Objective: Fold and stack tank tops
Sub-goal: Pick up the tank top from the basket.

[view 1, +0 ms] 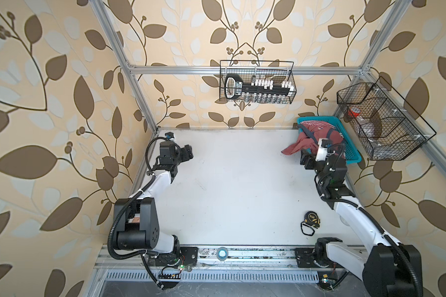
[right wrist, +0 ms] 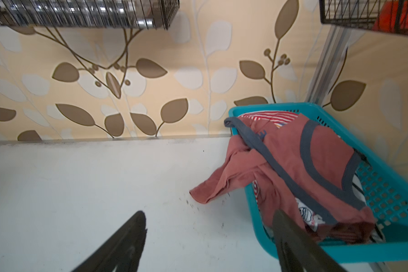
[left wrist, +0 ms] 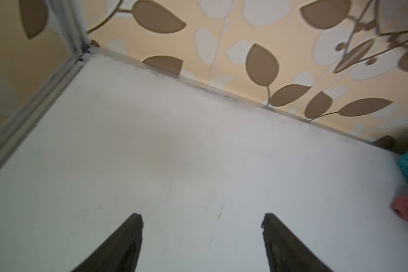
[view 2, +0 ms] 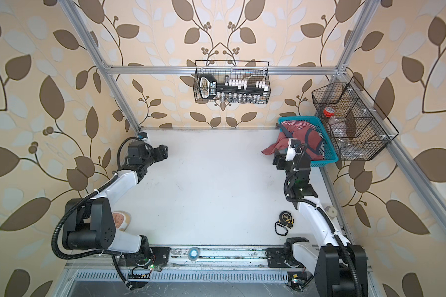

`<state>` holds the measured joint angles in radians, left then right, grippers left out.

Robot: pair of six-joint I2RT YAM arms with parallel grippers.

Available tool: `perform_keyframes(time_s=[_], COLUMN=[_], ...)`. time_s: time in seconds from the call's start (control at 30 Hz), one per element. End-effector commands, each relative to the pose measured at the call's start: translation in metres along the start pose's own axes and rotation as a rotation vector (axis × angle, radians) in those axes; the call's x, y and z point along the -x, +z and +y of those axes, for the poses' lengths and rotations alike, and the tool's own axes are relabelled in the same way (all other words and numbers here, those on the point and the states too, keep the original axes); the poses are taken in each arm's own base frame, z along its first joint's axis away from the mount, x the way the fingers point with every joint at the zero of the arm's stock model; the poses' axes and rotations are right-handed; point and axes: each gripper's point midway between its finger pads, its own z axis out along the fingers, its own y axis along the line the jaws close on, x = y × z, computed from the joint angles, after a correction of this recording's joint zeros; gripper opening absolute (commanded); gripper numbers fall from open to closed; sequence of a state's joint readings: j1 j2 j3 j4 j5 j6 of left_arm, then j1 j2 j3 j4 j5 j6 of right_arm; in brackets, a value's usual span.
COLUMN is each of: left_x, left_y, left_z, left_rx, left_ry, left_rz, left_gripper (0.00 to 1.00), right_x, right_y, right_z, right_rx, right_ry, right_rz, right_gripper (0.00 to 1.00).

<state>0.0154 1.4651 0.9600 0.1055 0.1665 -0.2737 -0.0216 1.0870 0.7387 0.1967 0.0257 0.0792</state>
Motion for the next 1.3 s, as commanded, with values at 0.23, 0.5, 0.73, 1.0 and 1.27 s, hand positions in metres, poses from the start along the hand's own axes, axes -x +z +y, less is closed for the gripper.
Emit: perform_keyframes(time_s=[0.23, 0.5, 0.73, 1.0, 1.27], left_x=[-0.086, -0.149, -0.159, -0.159, -0.166], left_y=[0.048, 0.103, 0.135, 0.134, 0.116], left_z=[-0.251, -0.337, -0.384, -0.395, -0.396], left_rx=[-0.617, -0.706, -0.76, -0.789, -0.81], left_ry=[-0.07, -0.119, -0.191, -0.237, -0.237], left_rz=[0.511, 0.719, 0.698, 0.692, 0.725], left_gripper=[0.71, 0.67, 0.66, 0.65, 0.65], right_x=[-0.015, -0.021, -0.032, -0.043, -0.038], right_y=[-0.014, -0.013, -0.001, 0.049, 0.101], right_z=[0.0, -0.001, -0.021, -0.048, -0.064], right_rx=[0.125, 0.14, 0.099, 0.038, 0.033], right_ry=[0.201, 0.236, 0.303, 0.366, 0.466], right_rz=[0.397, 0.433, 0.449, 0.497, 0.465], right_gripper=[0.61, 0.53, 0.51, 0.53, 0.5])
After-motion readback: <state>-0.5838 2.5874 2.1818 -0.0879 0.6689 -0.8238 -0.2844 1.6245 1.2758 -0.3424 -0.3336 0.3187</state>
